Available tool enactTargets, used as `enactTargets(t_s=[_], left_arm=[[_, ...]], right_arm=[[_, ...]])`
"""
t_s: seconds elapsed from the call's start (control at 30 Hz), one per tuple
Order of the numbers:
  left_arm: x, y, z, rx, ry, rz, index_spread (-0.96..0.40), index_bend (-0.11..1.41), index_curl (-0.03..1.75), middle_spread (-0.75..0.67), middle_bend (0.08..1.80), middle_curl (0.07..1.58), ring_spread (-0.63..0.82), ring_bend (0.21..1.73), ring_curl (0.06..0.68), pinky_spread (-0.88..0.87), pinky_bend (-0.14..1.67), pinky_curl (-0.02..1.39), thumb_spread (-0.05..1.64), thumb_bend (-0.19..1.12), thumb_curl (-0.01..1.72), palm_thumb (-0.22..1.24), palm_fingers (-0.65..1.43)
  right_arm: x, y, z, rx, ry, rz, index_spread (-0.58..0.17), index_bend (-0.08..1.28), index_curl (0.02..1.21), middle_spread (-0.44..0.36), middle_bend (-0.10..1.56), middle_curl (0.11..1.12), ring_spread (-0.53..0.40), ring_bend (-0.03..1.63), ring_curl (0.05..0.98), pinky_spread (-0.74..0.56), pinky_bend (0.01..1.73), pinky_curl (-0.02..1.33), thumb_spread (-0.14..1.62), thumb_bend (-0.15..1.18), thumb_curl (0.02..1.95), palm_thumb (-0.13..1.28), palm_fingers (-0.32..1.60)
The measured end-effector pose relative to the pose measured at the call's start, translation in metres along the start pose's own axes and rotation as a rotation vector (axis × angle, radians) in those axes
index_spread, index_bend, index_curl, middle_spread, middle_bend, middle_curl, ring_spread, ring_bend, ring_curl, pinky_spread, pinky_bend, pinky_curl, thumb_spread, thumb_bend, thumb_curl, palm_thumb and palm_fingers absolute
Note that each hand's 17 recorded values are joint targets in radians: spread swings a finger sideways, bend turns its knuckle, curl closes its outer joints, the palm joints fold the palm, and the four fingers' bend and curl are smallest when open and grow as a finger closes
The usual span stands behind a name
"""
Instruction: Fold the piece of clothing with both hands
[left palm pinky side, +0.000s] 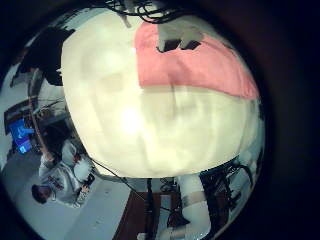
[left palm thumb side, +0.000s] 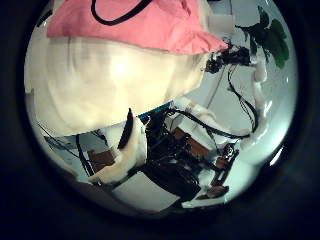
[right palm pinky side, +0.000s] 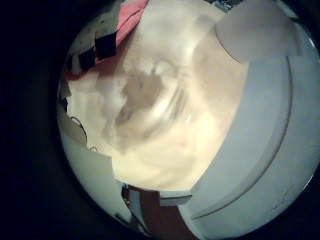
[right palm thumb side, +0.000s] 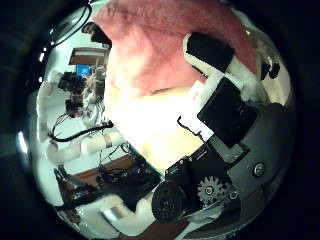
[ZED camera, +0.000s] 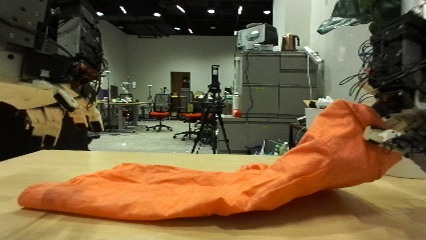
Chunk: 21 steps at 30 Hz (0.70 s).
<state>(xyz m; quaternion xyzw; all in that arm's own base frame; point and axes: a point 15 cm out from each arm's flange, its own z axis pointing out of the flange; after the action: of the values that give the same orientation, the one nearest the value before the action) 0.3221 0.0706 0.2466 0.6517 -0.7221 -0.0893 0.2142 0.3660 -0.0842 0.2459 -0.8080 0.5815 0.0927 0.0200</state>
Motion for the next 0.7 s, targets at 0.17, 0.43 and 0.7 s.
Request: enactTargets(t_s=[0.17,0.43,0.7], left_arm=[[-0.005,-0.002,0.003,0.005,0.005,-0.004,0.10,0.16,0.27,0.35,0.18,0.26,0.55,0.44,0.226,0.48,0.35,0.32,1.15,-0.02,0.33,0.44,-0.03],[-0.012,-0.001,0.010,0.015,0.017,0.006,0.10,0.16,0.27,0.35,0.18,0.26,0.54,0.44,0.227,0.48,0.35,0.32,1.15,-0.02,0.32,0.44,-0.03],[-0.019,0.002,0.028,0.011,0.057,-0.009,0.10,0.16,0.28,0.35,0.18,0.26,0.54,0.44,0.227,0.48,0.35,0.32,1.15,-0.02,0.32,0.44,-0.03]], right_arm=[[0.007,0.012,-0.028,0.024,0.006,0.022,-0.345,0.91,0.99,-0.179,1.18,0.87,-0.222,1.32,0.667,-0.36,1.18,0.71,1.21,0.06,0.59,1.17,1.09],[-0.044,-0.022,-0.093,0.092,0.037,-0.059,-0.344,0.90,1.02,-0.180,1.17,0.89,-0.219,1.33,0.674,-0.34,1.19,0.72,1.21,0.04,0.63,1.16,1.09],[-0.148,-0.079,-0.110,0.123,0.028,-0.225,-0.345,0.89,1.04,-0.182,1.17,0.91,-0.219,1.33,0.679,-0.33,1.20,0.72,1.20,0.01,0.67,1.17,1.09]])
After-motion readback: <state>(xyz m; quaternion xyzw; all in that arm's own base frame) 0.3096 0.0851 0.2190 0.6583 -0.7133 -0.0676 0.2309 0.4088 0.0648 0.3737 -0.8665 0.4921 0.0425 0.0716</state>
